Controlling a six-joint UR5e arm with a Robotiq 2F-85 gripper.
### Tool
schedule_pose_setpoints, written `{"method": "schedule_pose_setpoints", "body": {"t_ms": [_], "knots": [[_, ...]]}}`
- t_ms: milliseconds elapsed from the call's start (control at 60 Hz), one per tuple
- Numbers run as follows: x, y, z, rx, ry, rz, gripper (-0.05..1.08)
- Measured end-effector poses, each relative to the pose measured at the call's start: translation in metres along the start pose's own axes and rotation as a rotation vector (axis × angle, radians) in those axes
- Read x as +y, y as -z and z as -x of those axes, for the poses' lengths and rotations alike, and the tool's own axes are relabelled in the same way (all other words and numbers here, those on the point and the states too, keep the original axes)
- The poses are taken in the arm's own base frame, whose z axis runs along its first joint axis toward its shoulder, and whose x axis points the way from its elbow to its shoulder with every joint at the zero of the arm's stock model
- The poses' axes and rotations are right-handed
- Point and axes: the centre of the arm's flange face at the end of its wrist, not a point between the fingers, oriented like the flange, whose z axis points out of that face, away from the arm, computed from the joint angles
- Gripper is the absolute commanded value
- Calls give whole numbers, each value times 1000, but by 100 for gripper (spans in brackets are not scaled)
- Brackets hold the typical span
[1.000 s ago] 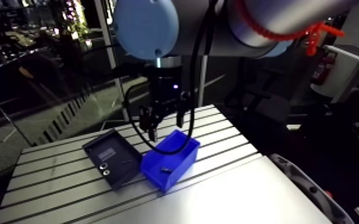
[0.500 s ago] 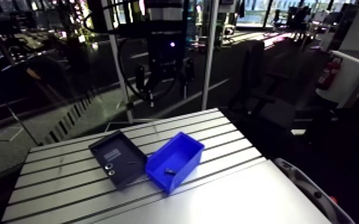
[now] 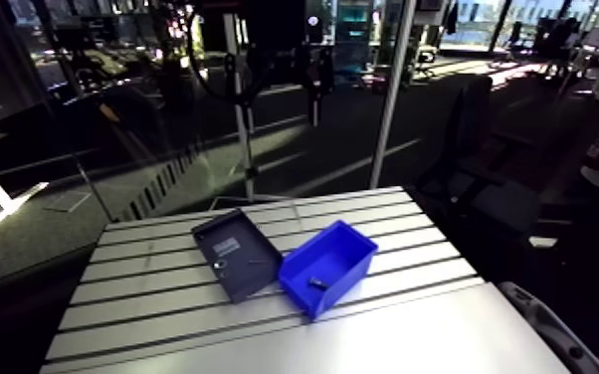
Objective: Pick up the M10 bolt from the tray and put it into the blue bin.
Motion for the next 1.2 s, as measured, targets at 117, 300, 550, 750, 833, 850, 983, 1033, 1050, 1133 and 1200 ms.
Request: {"method": "schedule_pose_setpoints", "body": {"t_ms": [117, 300, 550, 750, 833, 850, 983, 1033, 1050, 1133, 1200], "knots": [[-19, 20, 1, 5, -17, 15, 1], [-43, 56, 9, 24, -42, 25, 1], [-63, 100, 21, 63, -81, 19, 1], [-70, 117, 29, 81, -103, 13, 1], [-70, 118, 31, 82, -107, 12, 1], [-70, 118, 31, 82, -107, 12, 1], [-69, 117, 31, 83, -111, 14, 1], [-69, 117, 31, 85, -112, 14, 1], [-69, 116, 30, 86, -112, 15, 1], [-68, 115, 29, 90, -114, 17, 1], [-67, 114, 29, 92, -114, 17, 1]]}}
